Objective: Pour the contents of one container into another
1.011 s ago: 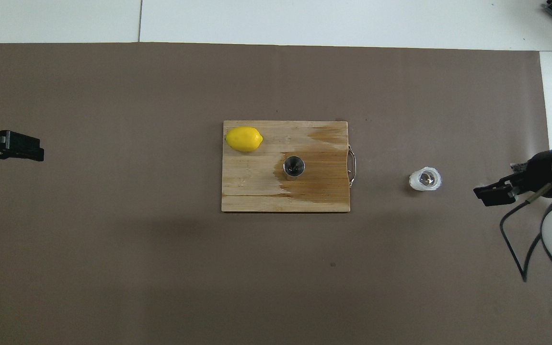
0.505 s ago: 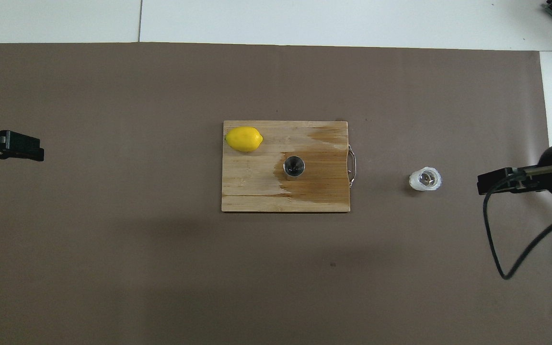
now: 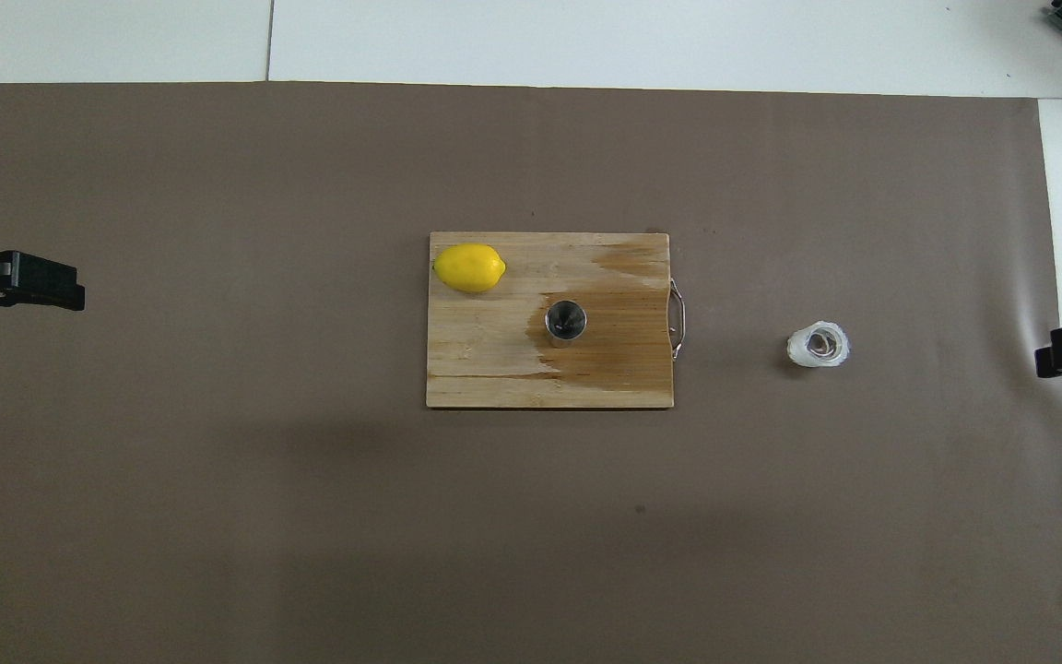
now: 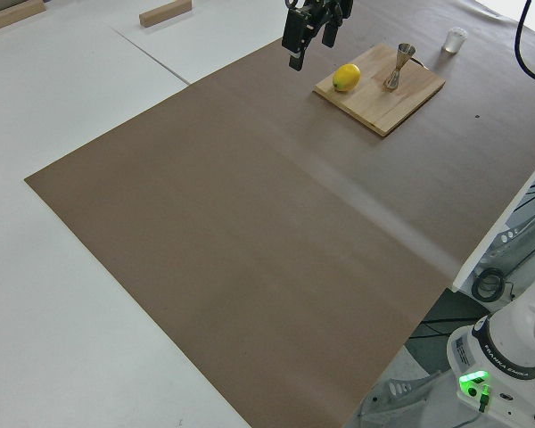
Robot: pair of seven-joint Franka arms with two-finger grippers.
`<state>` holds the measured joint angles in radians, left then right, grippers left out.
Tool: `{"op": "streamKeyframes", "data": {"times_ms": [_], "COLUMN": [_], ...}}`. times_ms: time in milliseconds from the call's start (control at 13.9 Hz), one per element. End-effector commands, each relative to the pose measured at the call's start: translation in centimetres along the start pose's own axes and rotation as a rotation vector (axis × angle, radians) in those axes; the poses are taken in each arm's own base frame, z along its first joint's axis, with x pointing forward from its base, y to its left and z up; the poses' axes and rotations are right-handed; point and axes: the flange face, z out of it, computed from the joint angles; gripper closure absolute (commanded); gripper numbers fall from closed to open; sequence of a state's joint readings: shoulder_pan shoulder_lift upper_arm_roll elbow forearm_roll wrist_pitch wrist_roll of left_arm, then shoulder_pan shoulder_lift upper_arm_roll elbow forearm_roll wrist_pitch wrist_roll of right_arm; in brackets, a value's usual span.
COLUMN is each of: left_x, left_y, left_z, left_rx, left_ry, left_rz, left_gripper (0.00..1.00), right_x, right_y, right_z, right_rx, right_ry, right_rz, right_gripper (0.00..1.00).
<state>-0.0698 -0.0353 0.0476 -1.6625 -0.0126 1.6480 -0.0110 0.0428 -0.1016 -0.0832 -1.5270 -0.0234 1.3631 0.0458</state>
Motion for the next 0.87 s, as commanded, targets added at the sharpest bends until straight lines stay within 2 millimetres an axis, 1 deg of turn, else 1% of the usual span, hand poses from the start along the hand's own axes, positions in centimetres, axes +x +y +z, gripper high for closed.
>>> {"op": "streamKeyframes", "data": {"times_ms": [0,72,144,217,289,361,505,722,794], "left_x": [0.1,0.2,0.3,0.4,0.5,0.7,0.7,0.5,0.5], "left_y": [0.1,-0.1,-0.3,-0.5,-0.8,-1.1,-1.1,-0.8,-0.7], "left_z": [-0.1,-0.2,-0.3,-0.5,-0.8,-0.9,-1.0,-0.5,-0.4], "left_rx": [-0.010,-0.010,-0.010,-0.013,-0.012,-0.011,-0.012,-0.012,-0.012], "left_ry": [0.008,0.011,0.013,0.013,0.019,0.019,0.024,0.010,0.004], "left_rz": [-0.004,-0.009,-0.013,-0.017,-0.021,-0.025,-0.024,-0.018,-0.016], "left_gripper": [0.00,0.00,0.00,0.00,0.00,0.00,0.00,0.00,0.00], "right_x": [0.4,0.4,1.2,1.8,2.8,3.1,3.6,3.6,3.6], "right_y": [0.3,0.1,0.2,0.5,0.6,0.7,0.7,1.3,1.3], "right_z": [0.0,0.1,0.0,0.4,1.4,1.7,1.9,2.1,2.2], "right_rx": [0.021,0.024,0.027,0.028,0.031,0.029,0.048,0.071,0.069], "right_ry": [0.008,0.009,0.042,0.055,0.041,0.040,0.050,0.039,0.039], "right_rz": [0.014,0.009,0.018,0.026,0.030,0.033,0.037,0.077,0.074], "right_gripper": [0.00,0.00,0.00,0.00,0.00,0.00,0.00,0.00,0.00]}}
